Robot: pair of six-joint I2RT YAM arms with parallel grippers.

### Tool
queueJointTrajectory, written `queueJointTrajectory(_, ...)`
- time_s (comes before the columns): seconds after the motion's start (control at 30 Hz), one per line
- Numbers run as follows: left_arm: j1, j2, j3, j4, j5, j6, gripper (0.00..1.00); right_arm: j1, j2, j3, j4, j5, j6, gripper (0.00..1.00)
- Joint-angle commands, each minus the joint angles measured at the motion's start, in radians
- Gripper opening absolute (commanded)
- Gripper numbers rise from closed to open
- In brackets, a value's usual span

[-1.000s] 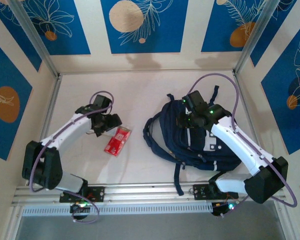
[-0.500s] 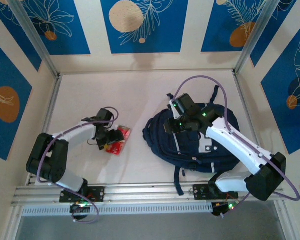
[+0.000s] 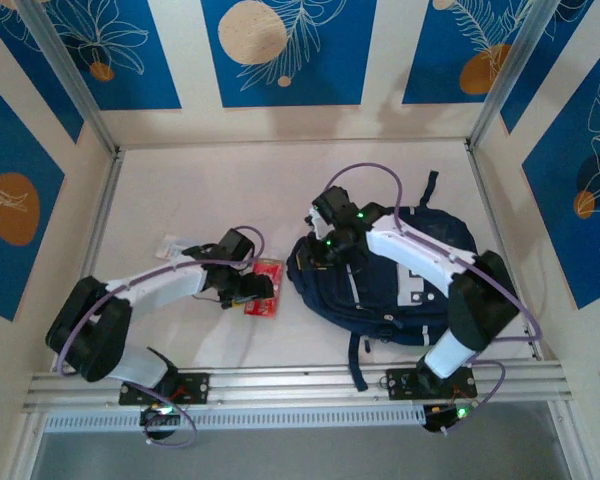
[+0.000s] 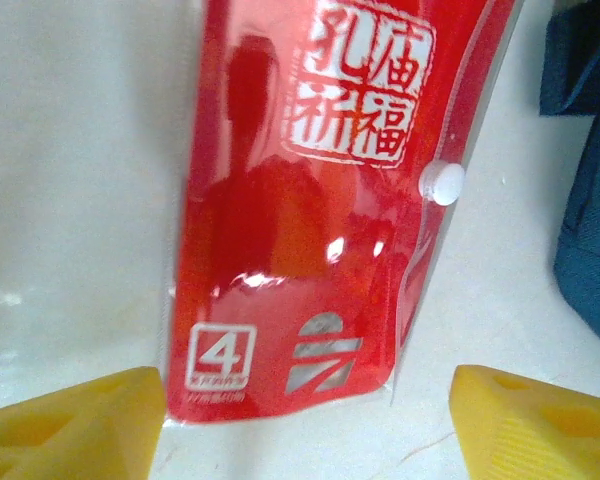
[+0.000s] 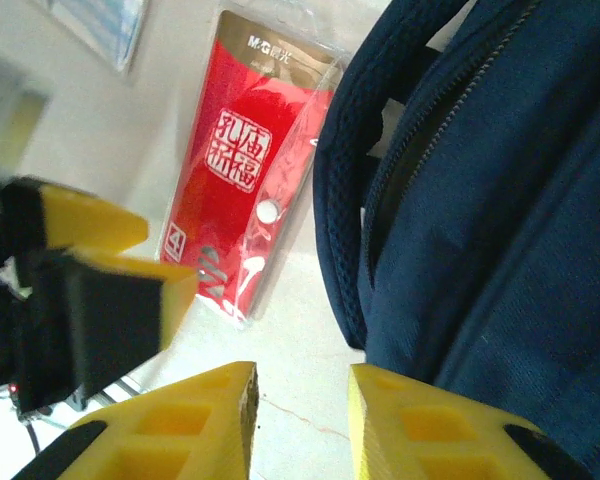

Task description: Pack books, pencil case, and school supplies into a backpack

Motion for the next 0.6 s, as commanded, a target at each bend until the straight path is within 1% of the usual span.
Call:
queueJointTrajectory(0.0,0.045,-0.071,0.013,-0.074,-0.055,0.012,0.71,0.033,0.077,0.065,-0.004,-0.056,0.061,0.28)
queueJointTrajectory(0.07,0.079,-0.085,0.006,-0.052,-0.055,0.009,0.67,0.063,0.131,0.102,-0.031,-0.032,0.07,0.27)
queueJointTrajectory(0.17,0.127,-0.074,-0.016,0.021,0.008,-0.006,0.62,0.11,0.204,0.162,-0.067,0.01,0.08,0.25)
queueJointTrajectory(0.27,0.142,-0.029,-0.017,0.086,0.059,-0.001,0.57,0.139,0.282,0.24,-0.124,0.057,0.128,0.23)
queueJointTrajectory(0.33,0.145,0.009,-0.015,0.115,0.075,0.003,0.55,0.156,0.341,0.293,-0.17,0.096,0.148,0.22)
queueJointTrajectory(0.43,0.156,0.064,-0.015,0.142,0.099,-0.002,0.55,0.181,0.416,0.347,-0.203,0.166,0.153,0.2)
queueJointTrajectory(0.57,0.172,0.089,-0.018,0.143,0.106,0.008,0.57,0.188,0.485,0.384,-0.247,0.265,0.201,0.08)
